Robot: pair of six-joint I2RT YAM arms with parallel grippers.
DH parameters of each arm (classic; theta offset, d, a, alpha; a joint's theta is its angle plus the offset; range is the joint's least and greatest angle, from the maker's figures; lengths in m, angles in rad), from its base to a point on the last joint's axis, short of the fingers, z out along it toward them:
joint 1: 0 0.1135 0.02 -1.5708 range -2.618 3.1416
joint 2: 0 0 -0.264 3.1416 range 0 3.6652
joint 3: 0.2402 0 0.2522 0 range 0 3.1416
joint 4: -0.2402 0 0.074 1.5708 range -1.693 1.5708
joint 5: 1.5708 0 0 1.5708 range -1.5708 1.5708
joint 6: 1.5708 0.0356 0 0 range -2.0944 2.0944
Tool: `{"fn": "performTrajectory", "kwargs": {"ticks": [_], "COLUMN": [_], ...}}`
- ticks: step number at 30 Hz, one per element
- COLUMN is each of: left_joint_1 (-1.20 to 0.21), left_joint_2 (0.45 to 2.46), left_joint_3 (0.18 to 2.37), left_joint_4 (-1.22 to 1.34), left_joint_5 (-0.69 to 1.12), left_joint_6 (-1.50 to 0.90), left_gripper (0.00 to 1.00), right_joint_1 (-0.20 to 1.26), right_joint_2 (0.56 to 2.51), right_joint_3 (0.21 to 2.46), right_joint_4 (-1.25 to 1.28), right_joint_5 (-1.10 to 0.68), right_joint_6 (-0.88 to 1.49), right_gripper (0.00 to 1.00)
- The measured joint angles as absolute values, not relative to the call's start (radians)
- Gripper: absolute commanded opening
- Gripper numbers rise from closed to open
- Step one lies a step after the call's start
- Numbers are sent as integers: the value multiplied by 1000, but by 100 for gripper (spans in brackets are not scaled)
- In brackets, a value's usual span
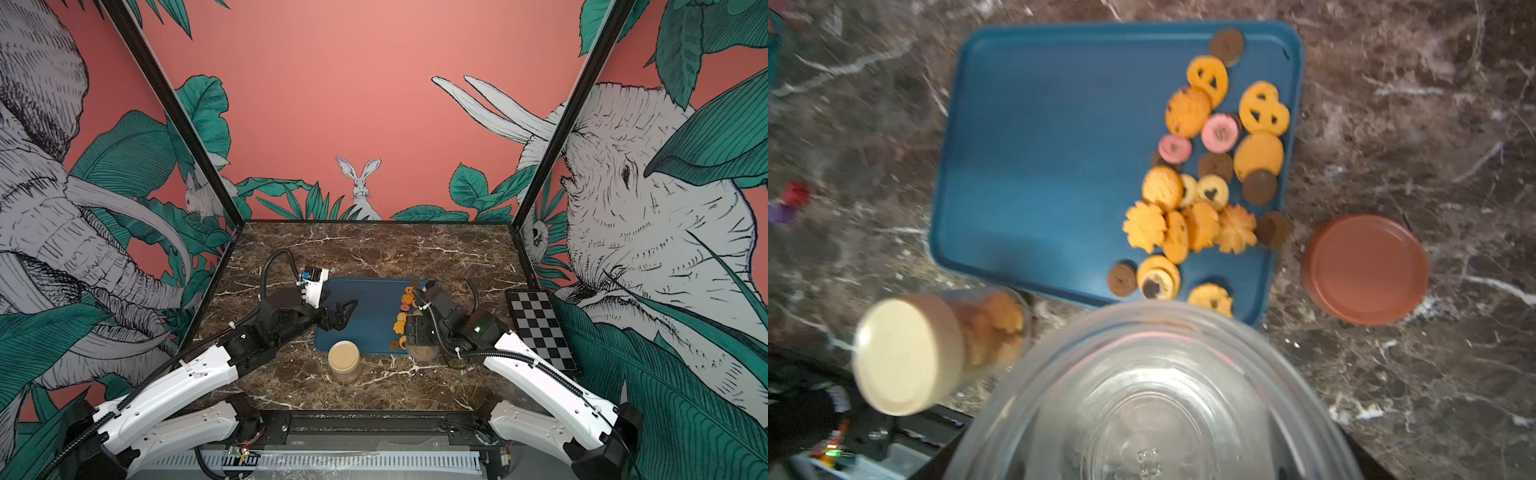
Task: Pour the cookies out of the jar
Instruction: Place the jar at the center of the board.
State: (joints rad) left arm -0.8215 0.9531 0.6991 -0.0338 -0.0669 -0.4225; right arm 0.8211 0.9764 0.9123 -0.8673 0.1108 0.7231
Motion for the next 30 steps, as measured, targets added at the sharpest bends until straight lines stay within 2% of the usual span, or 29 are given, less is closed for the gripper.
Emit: {"fn": "performTrajectory", "kwargs": {"ticks": [7, 15, 19, 23, 24, 25, 30], "left_joint_1": [-822, -822, -822, -822, -822, -822, -822], "left_joint_2": [954, 975, 973, 963, 960, 959, 958], "left_joint_3": [712, 752, 752, 752, 752, 752, 752], "left_joint_4": [-63, -63, -84, -89, -90, -91, -93], "left_joint_5": [-71, -68, -69, -73, -75, -76, -82], "left_joint_6": [-430, -427, -425, -422, -422, -421, -420], "left_gripper": [99, 99, 99, 98, 98, 98, 98], "right_joint_1": [908, 925, 926, 928, 928, 928, 928], "right_joint_2": [836, 928, 951, 933, 929, 928, 931], "right_joint_3": [698, 646, 613, 585, 582, 582, 582], "right_joint_4": [-889, -769, -722, -716, -715, -715, -707], "right_joint_5": [151, 160, 160, 159, 159, 157, 149], "right_joint_6": [722, 710, 706, 706, 706, 706, 706], "right_gripper": [0, 1, 22, 50, 79, 98, 99]}}
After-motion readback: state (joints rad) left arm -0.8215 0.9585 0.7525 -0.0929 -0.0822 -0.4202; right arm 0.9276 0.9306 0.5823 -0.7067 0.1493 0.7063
